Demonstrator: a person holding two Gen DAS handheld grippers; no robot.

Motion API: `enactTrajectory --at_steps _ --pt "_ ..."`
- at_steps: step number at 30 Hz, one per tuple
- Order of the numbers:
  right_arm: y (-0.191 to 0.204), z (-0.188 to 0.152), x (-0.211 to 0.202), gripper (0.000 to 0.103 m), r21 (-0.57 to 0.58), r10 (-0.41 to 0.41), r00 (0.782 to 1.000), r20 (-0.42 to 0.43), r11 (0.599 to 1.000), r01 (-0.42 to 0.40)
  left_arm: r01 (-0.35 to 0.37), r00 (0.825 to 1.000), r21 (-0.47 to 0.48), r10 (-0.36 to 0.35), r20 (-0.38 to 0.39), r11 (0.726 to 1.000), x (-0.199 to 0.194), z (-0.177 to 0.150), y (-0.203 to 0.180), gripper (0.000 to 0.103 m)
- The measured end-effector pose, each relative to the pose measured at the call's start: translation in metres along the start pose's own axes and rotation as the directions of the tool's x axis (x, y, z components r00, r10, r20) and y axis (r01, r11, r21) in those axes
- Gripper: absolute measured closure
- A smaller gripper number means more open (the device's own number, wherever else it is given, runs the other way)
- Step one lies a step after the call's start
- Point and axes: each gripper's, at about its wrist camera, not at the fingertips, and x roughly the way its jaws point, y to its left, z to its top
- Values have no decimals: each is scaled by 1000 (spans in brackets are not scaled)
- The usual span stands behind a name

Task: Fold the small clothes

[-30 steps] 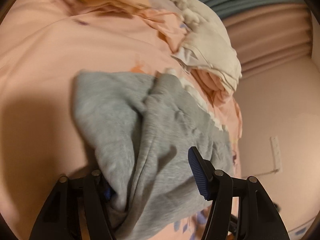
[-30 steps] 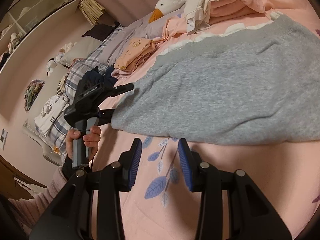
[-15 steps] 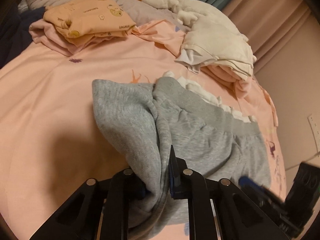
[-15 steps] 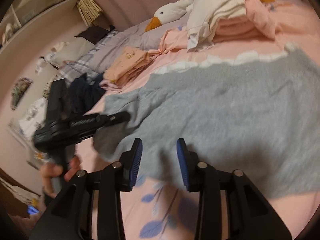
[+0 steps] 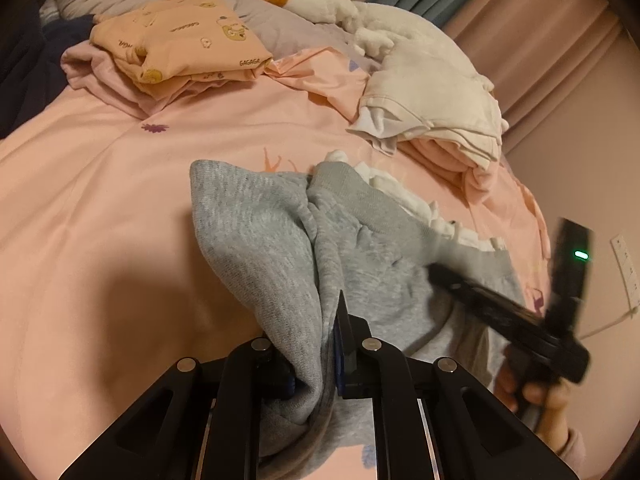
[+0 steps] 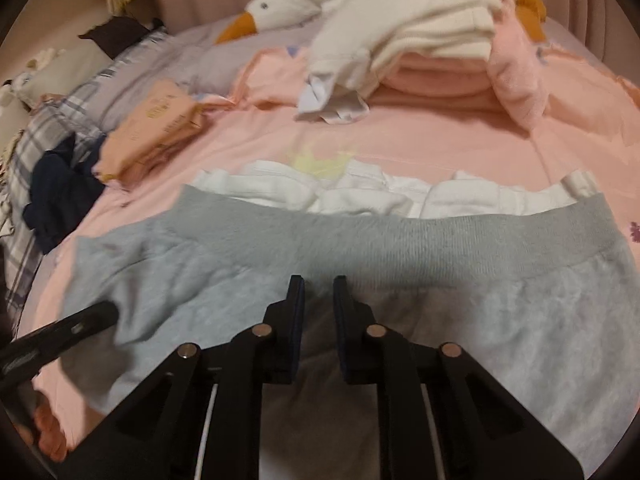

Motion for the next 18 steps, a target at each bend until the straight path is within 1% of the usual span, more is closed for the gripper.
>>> enactTrajectory --at_steps 1,3,4,5,7,10,12,14,16,18 --pt "-2 2 11 90 9 9 999 -47 1000 -9 -5 1000 0 5 -2 1000 -1 2 -2 92" --pt "-5 2 16 91 16 8 998 -59 1000 -7 -16 1000 3 16 -4 1000 -2 4 -5 92" --pt "-4 1 11 90 6 4 999 -53 1000 -4 -22 1000 6 22 -6 1000 -2 5 -7 92" --pt "-3 0 5 87 -1 10 999 -46 1000 -10 -30 999 8 30 -10 1000 -1 6 -8 92" --pt "2 -8 -13 87 -28 39 999 -27 999 -40 -45 999 7 45 -22 999 2 8 -10 92" --pt "8 -30 -41 86 -63 79 997 0 995 -79 -72 997 15 73 -40 997 4 9 -12 92" --pt "11 -46 -51 85 -78 119 993 -3 990 -119 -84 995 14 85 -51 996 4 10 -13 92" --pt "18 -57 -45 86 -107 116 993 -28 987 -119 -103 993 10 103 -58 995 5 10 -16 92" --pt "23 -66 -30 85 -133 82 995 -54 987 -88 -123 990 18 124 -62 992 6 10 -21 92" --pt "19 -66 -26 85 -112 108 993 -43 987 -112 -141 988 28 143 -63 990 6 10 -27 92"
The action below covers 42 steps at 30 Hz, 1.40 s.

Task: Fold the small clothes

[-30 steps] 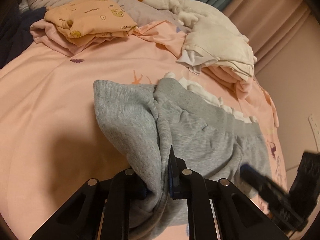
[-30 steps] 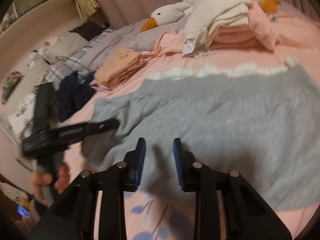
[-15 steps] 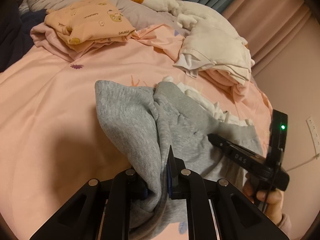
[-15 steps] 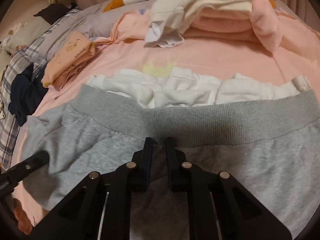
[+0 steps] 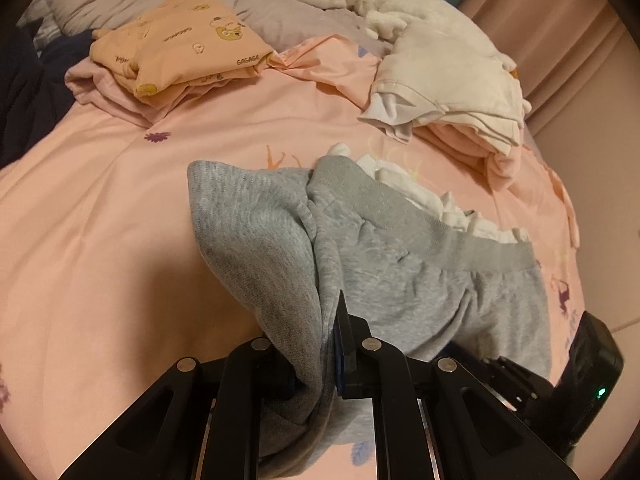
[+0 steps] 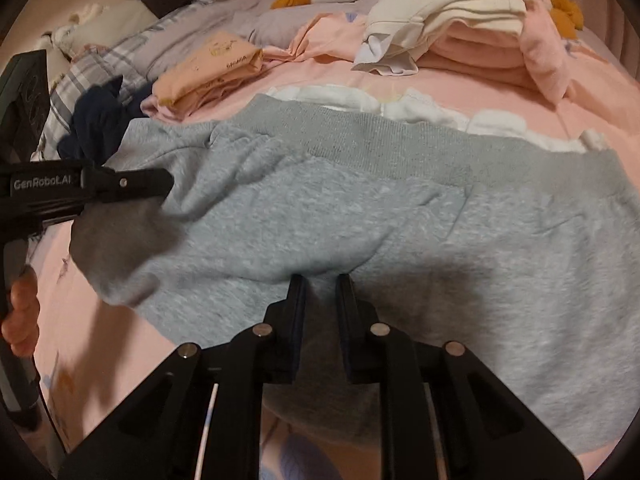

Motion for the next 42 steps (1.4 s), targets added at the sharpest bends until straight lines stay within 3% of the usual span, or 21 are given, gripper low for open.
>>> enactTrajectory --at_steps 4,7,13,21,24,26,30,32,34,35,38,42 --pt "-20 -2 -18 85 109 117 993 31 987 -120 -42 999 24 42 25 999 -7 0 -16 93" --pt "-41 -15 -44 84 181 136 985 108 971 -154 -54 998 35 52 44 998 -12 0 -31 94" --pt "-82 -35 -75 81 284 207 953 221 921 -266 -74 996 102 68 59 992 -16 -1 -72 94" --pt "-128 -42 -78 75 378 306 898 315 828 -414 -83 995 217 69 73 973 -15 0 -143 94" --pt "-146 -41 -84 67 421 337 874 351 776 -469 -78 996 271 63 65 959 -7 -2 -175 94" --pt "-161 -41 -87 53 470 348 856 382 724 -504 -71 997 305 56 56 950 0 -4 -197 94" --pt "-193 -35 -89 45 545 382 814 438 607 -578 -67 998 359 58 38 931 20 -7 -232 94" --pt "-210 -35 -84 39 573 420 779 466 527 -628 -65 998 372 63 15 926 32 -10 -241 94" --pt "-219 -38 -78 36 572 469 725 504 448 -687 -69 997 387 79 -10 919 49 -16 -249 94" --pt "-222 -39 -75 35 573 480 711 513 425 -701 -68 996 397 85 -26 915 56 -19 -253 94" --pt "-227 -40 -71 33 574 507 693 512 399 -715 -41 991 402 87 -98 915 77 -27 -258 94" --pt "-229 -40 -65 29 574 544 679 494 382 -724 -47 987 399 104 -123 916 84 -32 -256 92"
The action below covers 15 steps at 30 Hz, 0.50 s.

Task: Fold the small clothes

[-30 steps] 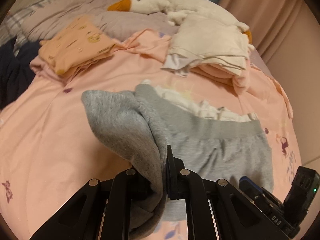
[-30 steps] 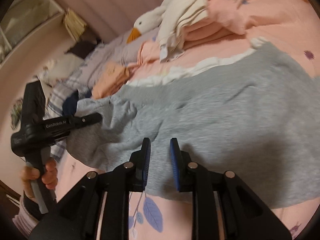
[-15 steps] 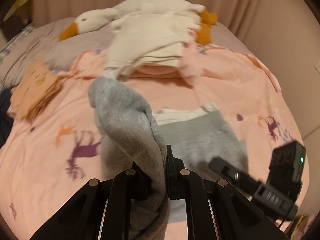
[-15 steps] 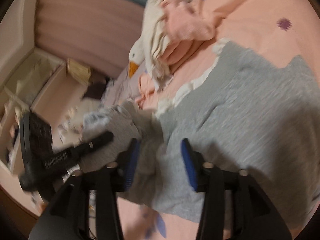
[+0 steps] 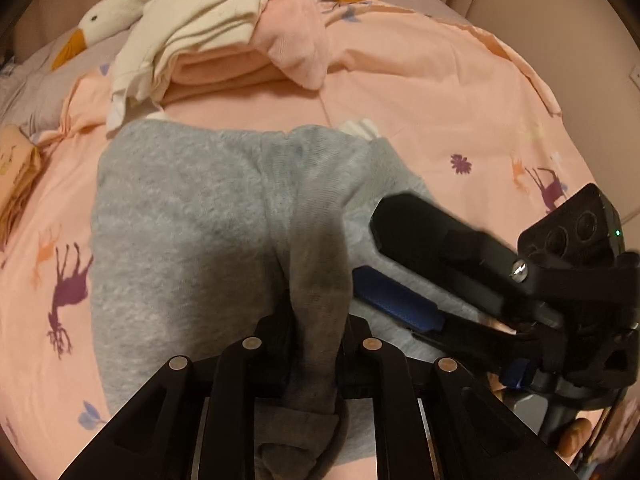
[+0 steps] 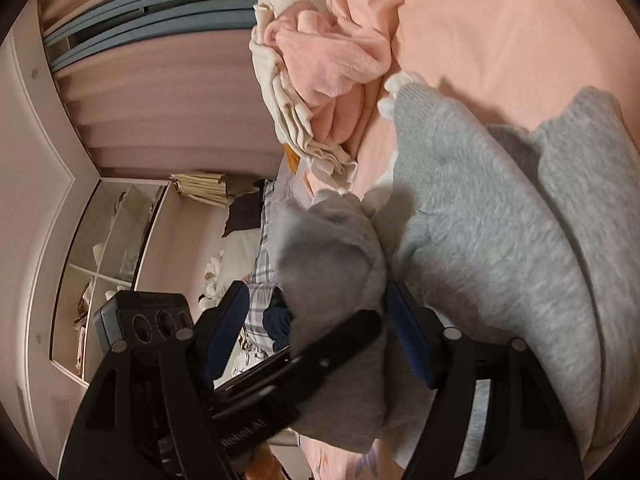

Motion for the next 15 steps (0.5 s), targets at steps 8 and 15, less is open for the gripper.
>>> enactTrajectory --at_steps 8,15 --pt "2 2 2 27 -10 -17 999 -29 1000 17 94 996 41 -94 -12 995 -19 -15 -3 52" --pt "9 -1 9 28 -101 -152 985 -83 984 144 16 991 46 -22 129 999 -63 -45 19 52"
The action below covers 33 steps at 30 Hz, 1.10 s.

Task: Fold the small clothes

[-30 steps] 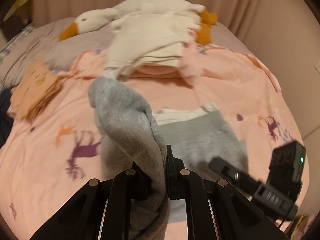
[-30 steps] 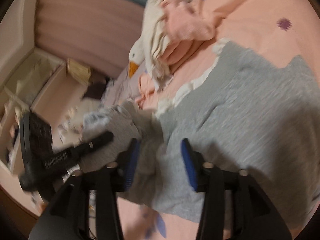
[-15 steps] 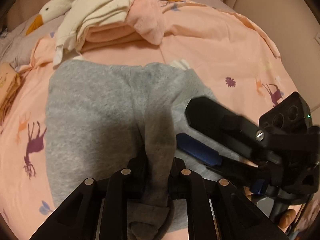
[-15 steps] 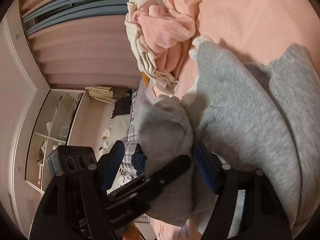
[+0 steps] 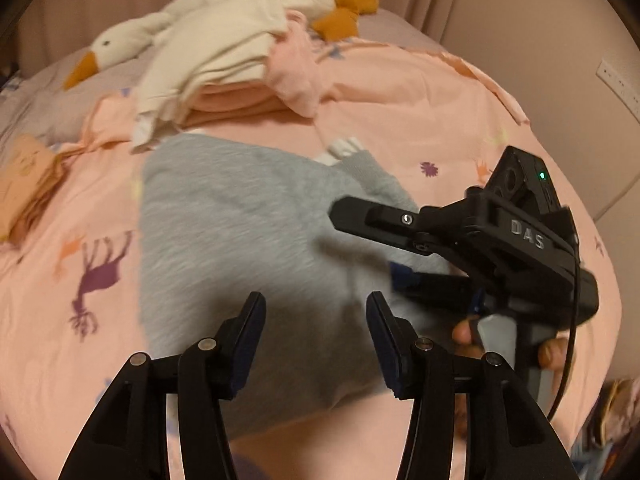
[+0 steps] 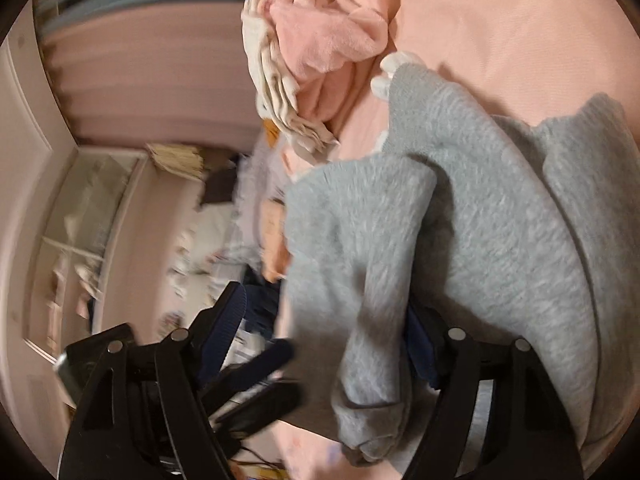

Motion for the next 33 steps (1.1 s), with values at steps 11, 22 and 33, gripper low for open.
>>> enactTrajectory --at_steps 11,22,33 --pt "27 -22 31 81 -342 -370 929 11 872 351 -99 995 -135 101 11 986 -12 -28 71 52" --pt "58 -17 -13 90 -426 -366 898 244 791 439 21 1000 -124 -19 16 992 -1 -19 58 52" --pt "28 -4 -7 84 -350 -506 835 215 759 550 4 1000 -107 -6 -13 994 18 -18 53 52"
